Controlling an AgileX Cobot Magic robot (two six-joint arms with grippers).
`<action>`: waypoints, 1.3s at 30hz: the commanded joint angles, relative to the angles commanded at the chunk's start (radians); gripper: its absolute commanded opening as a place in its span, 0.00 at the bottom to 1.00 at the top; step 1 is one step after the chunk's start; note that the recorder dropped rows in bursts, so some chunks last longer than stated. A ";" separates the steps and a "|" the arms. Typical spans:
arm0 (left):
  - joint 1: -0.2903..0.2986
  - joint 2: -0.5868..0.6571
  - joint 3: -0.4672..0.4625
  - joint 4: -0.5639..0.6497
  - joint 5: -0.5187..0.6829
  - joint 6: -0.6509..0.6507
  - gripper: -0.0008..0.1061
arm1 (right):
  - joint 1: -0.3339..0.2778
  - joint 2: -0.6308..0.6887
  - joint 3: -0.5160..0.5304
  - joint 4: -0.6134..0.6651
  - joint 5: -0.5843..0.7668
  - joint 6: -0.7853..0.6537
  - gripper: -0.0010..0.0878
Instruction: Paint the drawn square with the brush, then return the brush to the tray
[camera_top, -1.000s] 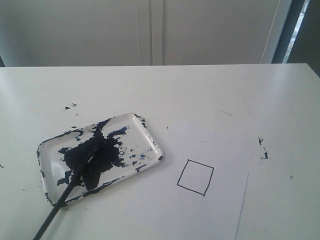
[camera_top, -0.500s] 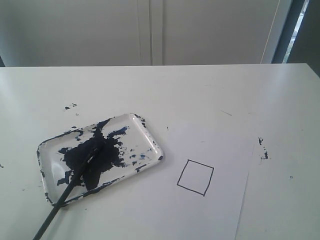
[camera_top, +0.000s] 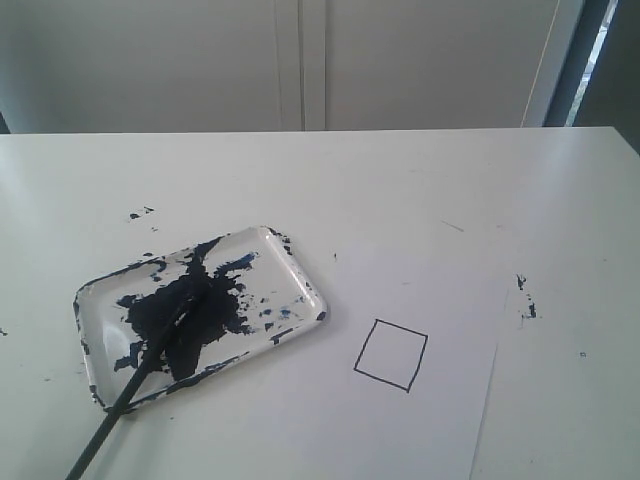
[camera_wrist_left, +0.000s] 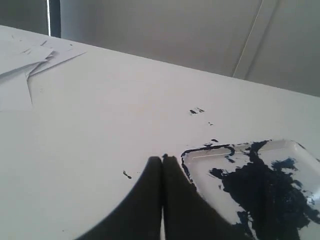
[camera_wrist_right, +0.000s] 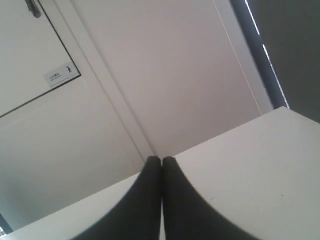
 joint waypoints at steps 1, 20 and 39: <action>0.000 0.000 0.000 0.000 -0.004 -0.013 0.01 | 0.000 0.000 0.000 0.000 0.000 0.000 0.01; -0.006 0.000 0.000 0.009 -0.079 -0.108 0.01 | 0.000 0.000 0.000 0.002 0.035 0.010 0.01; -0.006 0.184 -0.365 -0.513 0.580 0.840 0.01 | 0.123 0.059 -0.372 0.533 0.584 -0.674 0.01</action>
